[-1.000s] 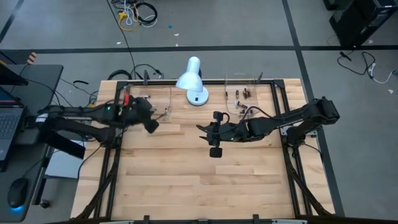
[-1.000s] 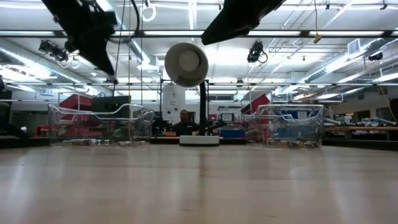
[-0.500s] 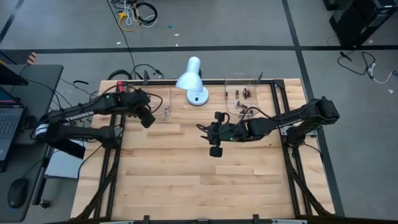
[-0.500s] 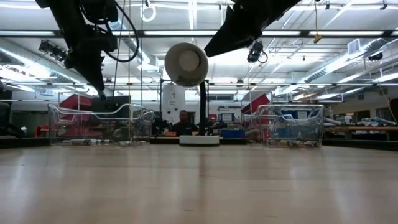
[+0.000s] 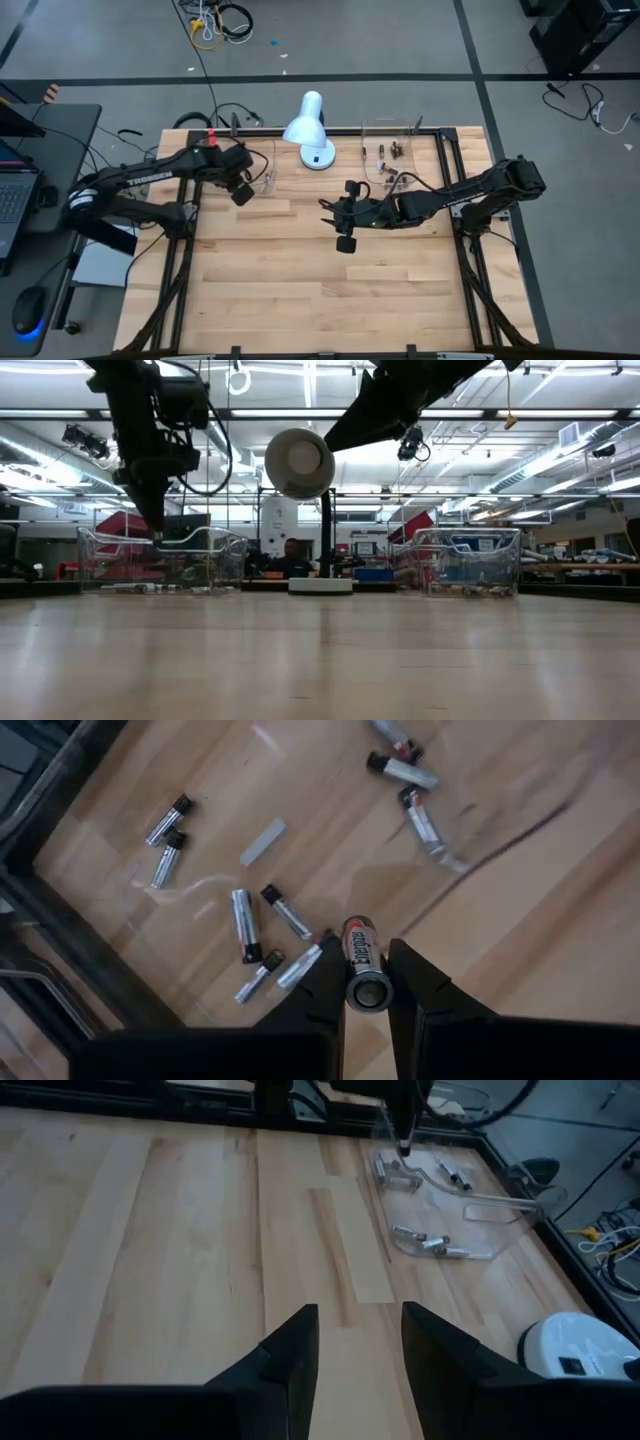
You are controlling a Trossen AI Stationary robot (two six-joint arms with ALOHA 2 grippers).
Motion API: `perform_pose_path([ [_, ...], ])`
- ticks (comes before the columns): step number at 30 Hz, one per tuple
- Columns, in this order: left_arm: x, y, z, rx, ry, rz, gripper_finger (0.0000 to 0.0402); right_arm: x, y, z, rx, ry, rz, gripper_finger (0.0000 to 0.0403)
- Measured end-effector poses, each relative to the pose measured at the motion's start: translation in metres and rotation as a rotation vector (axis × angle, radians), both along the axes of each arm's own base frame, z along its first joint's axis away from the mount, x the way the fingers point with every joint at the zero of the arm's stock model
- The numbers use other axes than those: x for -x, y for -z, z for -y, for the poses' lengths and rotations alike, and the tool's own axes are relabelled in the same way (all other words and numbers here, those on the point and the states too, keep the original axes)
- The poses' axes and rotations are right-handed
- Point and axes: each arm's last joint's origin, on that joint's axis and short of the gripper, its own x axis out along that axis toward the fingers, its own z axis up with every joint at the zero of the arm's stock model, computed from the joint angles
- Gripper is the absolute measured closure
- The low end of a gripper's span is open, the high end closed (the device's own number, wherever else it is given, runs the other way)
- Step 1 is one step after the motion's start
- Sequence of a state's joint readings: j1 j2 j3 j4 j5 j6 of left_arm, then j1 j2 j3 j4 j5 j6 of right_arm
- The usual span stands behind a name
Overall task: Sort batteries
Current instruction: Put the silver battery in the transparent bin
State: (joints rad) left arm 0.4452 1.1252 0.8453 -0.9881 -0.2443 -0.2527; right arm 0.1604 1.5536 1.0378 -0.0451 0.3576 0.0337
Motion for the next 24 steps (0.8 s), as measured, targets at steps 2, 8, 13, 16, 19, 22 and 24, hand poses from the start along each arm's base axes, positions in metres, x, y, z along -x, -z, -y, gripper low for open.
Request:
perform_pose_path([
  [2, -0.004, 0.005, -0.002, 0.0, 0.009, -0.03, 0.0368, 0.0, 0.0, 0.0, 0.0, 0.0, 0.0, 0.0272],
  [8, -0.011, 0.013, -0.006, 0.003, 0.031, -0.069, 0.0368, 0.0, 0.0, 0.0, 0.0, 0.0, 0.0, 0.0272],
  [13, -0.016, 0.011, -0.009, -0.035, 0.028, -0.019, 0.0361, 0.0, 0.0, 0.0, -0.001, 0.0, 0.0, 0.0274],
  [16, -0.017, 0.011, -0.009, -0.044, 0.049, -0.021, 0.0353, 0.0, 0.0, 0.0, -0.001, 0.0, 0.0, 0.0274],
  [19, -0.018, 0.011, -0.01, -0.053, 0.064, -0.016, 0.035, 0.0, 0.0, 0.0, -0.001, 0.0, 0.0, 0.0274],
  [22, -0.018, 0.01, -0.01, -0.058, 0.052, -0.01, 0.0348, 0.0, 0.0, 0.0, -0.001, 0.0, -0.001, 0.0275],
  [24, -0.018, 0.01, -0.01, -0.062, 0.048, -0.014, 0.0345, 0.0, 0.0, 0.0, -0.001, 0.0, 0.0, 0.0275],
])
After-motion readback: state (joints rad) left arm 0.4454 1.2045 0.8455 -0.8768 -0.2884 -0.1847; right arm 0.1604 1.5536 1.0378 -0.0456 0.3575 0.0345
